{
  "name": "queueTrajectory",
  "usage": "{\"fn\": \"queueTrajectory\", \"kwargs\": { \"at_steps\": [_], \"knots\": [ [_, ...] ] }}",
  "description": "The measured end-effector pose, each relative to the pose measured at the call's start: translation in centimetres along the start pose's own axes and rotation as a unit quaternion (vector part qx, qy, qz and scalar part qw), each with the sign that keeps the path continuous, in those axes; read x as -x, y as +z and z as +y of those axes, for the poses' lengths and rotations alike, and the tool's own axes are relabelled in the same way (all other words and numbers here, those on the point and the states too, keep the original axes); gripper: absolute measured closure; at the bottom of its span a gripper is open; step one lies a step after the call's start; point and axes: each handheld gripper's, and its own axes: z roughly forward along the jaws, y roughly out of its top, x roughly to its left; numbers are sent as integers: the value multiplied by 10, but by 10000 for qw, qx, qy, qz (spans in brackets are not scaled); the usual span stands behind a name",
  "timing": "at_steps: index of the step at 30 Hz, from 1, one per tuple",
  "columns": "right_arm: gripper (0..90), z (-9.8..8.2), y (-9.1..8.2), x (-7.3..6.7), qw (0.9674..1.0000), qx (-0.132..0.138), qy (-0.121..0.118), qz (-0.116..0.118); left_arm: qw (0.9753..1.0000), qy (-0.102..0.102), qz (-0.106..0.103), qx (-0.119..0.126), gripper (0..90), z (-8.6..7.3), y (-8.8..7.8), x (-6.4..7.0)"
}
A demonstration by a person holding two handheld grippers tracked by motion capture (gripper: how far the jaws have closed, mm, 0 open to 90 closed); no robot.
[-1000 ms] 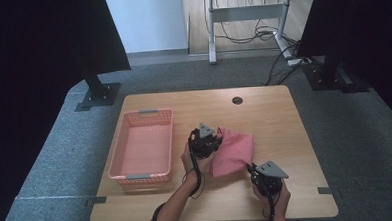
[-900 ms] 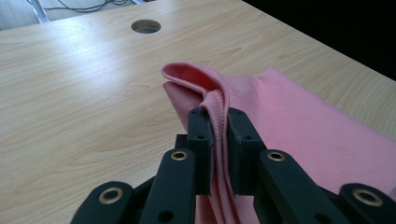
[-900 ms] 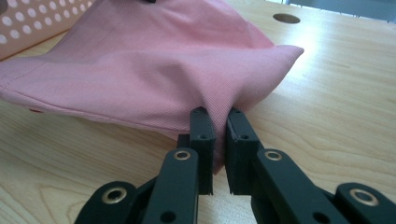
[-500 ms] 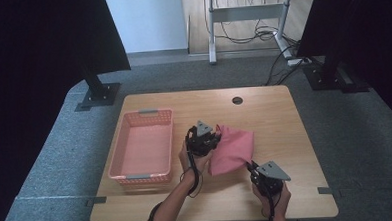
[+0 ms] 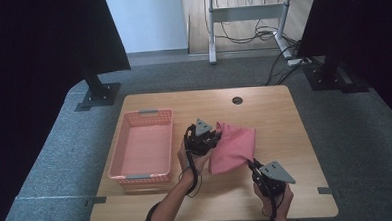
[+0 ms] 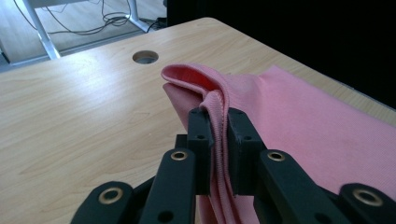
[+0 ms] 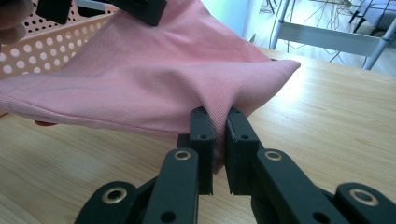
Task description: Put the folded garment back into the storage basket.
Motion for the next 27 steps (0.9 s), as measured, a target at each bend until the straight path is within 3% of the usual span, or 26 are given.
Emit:
{"fn": "queueTrajectory", "kwargs": {
  "at_steps": [27],
  "knots": [
    [834,31,-11,-13,9995,249,-197,17,9996,-17,47,269,802,19,-29,-10]
  ]
}}
